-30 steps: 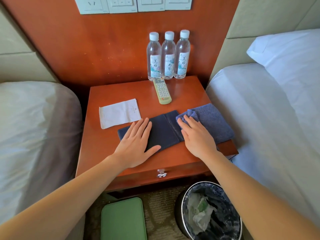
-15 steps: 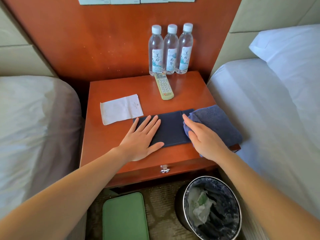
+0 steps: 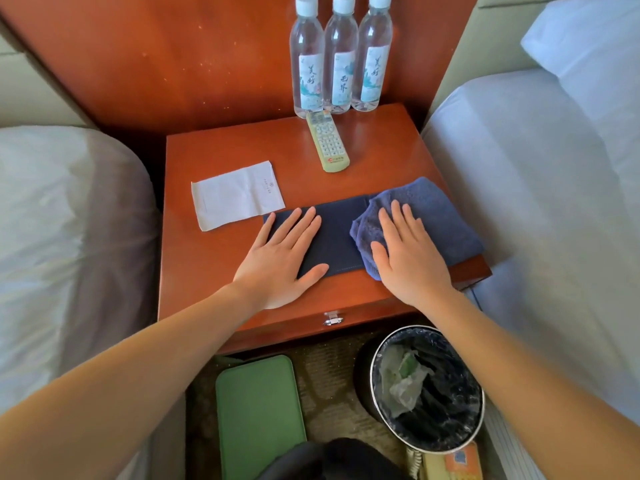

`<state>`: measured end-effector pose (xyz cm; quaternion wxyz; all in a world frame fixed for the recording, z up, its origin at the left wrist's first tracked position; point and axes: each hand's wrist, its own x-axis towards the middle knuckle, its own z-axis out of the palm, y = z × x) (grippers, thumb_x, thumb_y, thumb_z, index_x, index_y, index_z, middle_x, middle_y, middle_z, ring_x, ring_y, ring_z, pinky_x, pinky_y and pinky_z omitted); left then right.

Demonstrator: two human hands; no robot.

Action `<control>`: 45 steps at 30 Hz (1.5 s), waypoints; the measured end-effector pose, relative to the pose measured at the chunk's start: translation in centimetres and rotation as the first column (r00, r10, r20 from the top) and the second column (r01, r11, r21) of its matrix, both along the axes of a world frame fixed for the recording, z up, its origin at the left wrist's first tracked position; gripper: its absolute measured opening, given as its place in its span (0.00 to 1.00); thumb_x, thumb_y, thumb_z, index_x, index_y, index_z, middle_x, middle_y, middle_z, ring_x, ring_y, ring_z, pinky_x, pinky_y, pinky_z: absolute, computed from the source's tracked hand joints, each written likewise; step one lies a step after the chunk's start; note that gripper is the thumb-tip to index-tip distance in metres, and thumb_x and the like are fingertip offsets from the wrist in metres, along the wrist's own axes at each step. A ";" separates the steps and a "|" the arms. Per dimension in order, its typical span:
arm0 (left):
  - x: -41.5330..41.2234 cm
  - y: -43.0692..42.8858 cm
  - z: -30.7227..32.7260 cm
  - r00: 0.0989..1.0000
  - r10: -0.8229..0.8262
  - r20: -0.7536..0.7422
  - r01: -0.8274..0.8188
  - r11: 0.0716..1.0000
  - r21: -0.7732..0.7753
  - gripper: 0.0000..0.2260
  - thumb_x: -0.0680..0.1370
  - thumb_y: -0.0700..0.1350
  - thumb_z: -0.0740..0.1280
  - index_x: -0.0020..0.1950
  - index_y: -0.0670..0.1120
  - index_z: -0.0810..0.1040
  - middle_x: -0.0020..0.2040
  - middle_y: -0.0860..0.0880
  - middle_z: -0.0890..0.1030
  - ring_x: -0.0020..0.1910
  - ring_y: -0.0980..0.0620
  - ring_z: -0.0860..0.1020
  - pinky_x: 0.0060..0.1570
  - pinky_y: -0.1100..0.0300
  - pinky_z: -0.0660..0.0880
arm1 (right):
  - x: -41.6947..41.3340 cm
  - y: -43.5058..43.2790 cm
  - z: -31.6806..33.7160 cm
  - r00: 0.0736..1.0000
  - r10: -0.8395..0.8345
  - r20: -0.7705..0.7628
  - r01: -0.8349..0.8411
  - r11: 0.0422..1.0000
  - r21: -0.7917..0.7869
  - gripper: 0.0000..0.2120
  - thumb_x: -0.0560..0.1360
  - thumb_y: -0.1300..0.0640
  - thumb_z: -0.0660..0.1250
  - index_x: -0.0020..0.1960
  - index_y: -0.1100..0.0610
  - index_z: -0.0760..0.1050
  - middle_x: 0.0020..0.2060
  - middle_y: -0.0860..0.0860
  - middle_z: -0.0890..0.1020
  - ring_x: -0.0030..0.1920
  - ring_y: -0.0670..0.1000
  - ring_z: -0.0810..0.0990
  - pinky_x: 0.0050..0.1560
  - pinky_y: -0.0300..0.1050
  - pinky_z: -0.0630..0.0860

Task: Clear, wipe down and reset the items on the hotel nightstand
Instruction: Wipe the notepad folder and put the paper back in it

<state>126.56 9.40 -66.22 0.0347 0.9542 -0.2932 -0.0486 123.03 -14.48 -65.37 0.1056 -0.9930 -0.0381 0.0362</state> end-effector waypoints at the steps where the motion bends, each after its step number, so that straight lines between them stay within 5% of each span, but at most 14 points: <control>1: 0.0 0.0 0.1 1.000 0.002 0.002 -0.002 1.000 -0.004 0.35 0.78 0.67 0.39 0.81 0.51 0.43 0.80 0.54 0.43 0.79 0.54 0.39 0.77 0.47 0.40 | 0.5 -0.1 0.1 1.000 0.006 0.001 -0.006 1.000 -0.015 0.36 0.75 0.44 0.38 0.77 0.63 0.56 0.77 0.61 0.56 0.78 0.59 0.52 0.76 0.56 0.53; 7: 0.0 0.0 -0.1 1.000 0.025 0.007 -0.025 1.000 -0.004 0.35 0.78 0.67 0.41 0.81 0.50 0.44 0.81 0.53 0.44 0.79 0.53 0.40 0.77 0.46 0.40 | 3.9 0.2 0.5 0.999 -0.002 -0.040 0.002 1.000 -0.007 0.29 0.82 0.51 0.50 0.79 0.59 0.49 0.79 0.56 0.49 0.79 0.55 0.47 0.77 0.52 0.47; 19: -0.4 -0.5 0.4 0.998 0.065 0.011 -0.066 0.998 0.017 0.35 0.79 0.66 0.45 0.81 0.47 0.44 0.81 0.52 0.44 0.79 0.53 0.42 0.77 0.48 0.41 | 1.4 4.1 0.9 0.999 -0.003 -0.036 0.003 1.000 0.007 0.29 0.82 0.49 0.49 0.80 0.55 0.44 0.79 0.53 0.47 0.79 0.52 0.44 0.77 0.50 0.42; 25: 0.3 1.5 2.1 0.971 0.054 -0.232 -0.101 0.975 -0.197 0.41 0.79 0.62 0.59 0.80 0.43 0.41 0.81 0.47 0.41 0.79 0.50 0.41 0.77 0.50 0.42 | -1.1 5.3 0.8 0.998 0.053 -0.036 -0.053 0.998 0.019 0.27 0.83 0.49 0.47 0.80 0.53 0.45 0.79 0.50 0.46 0.78 0.48 0.43 0.76 0.47 0.40; 31: -1.1 4.3 0.7 0.981 0.189 -0.049 -0.192 0.978 -0.082 0.43 0.76 0.70 0.51 0.80 0.45 0.41 0.81 0.49 0.43 0.79 0.54 0.42 0.77 0.55 0.39 | -0.7 4.8 0.7 0.996 0.074 -0.048 -0.073 0.997 0.034 0.27 0.83 0.49 0.48 0.80 0.52 0.45 0.79 0.48 0.46 0.78 0.48 0.43 0.77 0.47 0.42; 40: -0.7 4.3 0.7 0.983 0.179 -0.042 -0.183 0.973 -0.143 0.44 0.75 0.73 0.50 0.81 0.47 0.42 0.80 0.53 0.41 0.75 0.62 0.39 0.76 0.58 0.37 | 4.1 5.7 1.2 0.987 -0.152 -0.041 0.151 0.988 -0.033 0.29 0.82 0.50 0.49 0.80 0.55 0.46 0.79 0.54 0.49 0.79 0.54 0.47 0.76 0.53 0.45; 45: -0.5 4.4 0.5 0.988 0.153 -0.030 -0.156 0.975 -0.159 0.45 0.73 0.74 0.50 0.81 0.48 0.44 0.80 0.53 0.44 0.78 0.59 0.40 0.78 0.54 0.41 | 3.5 10.4 0.9 0.995 0.089 -0.036 -0.088 0.996 0.027 0.27 0.83 0.48 0.45 0.80 0.51 0.47 0.79 0.49 0.48 0.79 0.49 0.46 0.76 0.48 0.44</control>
